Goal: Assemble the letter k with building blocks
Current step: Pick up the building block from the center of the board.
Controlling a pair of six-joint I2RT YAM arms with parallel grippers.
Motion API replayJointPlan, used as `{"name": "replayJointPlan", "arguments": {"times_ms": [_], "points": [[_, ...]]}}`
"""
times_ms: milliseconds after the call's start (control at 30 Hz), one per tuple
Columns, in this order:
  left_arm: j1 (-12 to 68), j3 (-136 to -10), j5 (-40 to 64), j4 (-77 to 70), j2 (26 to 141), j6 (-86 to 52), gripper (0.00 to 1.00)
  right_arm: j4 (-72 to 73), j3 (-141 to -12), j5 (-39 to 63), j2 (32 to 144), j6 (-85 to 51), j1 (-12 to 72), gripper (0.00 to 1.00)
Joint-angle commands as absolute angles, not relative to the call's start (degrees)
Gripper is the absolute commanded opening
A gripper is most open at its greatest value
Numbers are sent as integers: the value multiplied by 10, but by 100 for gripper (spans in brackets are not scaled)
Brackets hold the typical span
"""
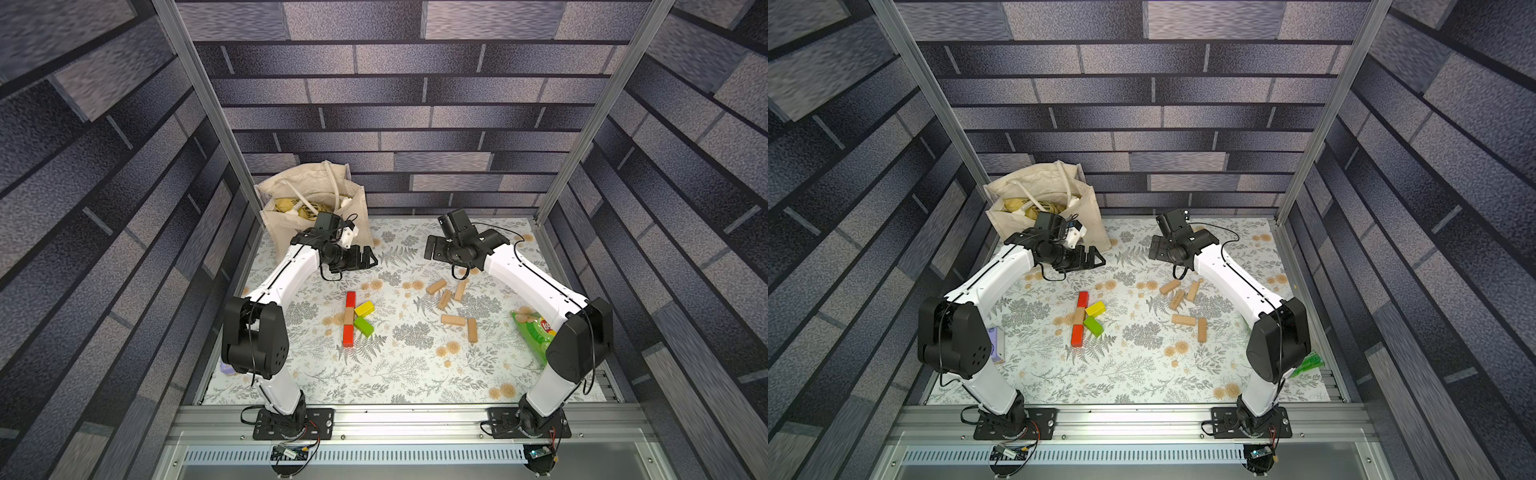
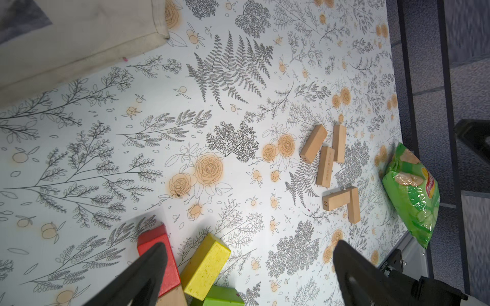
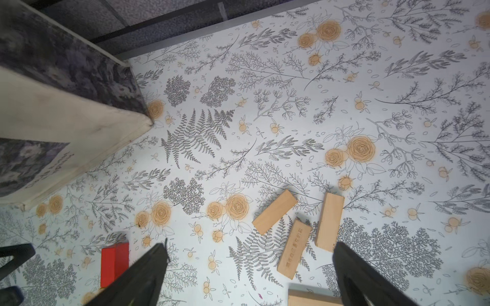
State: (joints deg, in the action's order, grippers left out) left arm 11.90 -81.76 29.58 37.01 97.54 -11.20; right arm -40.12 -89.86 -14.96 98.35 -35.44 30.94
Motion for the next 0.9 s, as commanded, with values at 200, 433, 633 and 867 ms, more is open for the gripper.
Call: {"name": "replayJointPlan", "arguments": {"times_ms": [200,433,633,867], "points": [[121,-806,288,366,966,-125,100,-332,-803,-171,1006,-462,282,100],[121,-812,287,373,971,-145,100,-269,-779,-102,1069,-546,283,93],[121,-811,279,376,973,-155,100,-288,-799,-98,1113,-612,307,89],[112,-816,297,375,981,-170,100,-306,-831,-114,1135,-622,328,90]]}}
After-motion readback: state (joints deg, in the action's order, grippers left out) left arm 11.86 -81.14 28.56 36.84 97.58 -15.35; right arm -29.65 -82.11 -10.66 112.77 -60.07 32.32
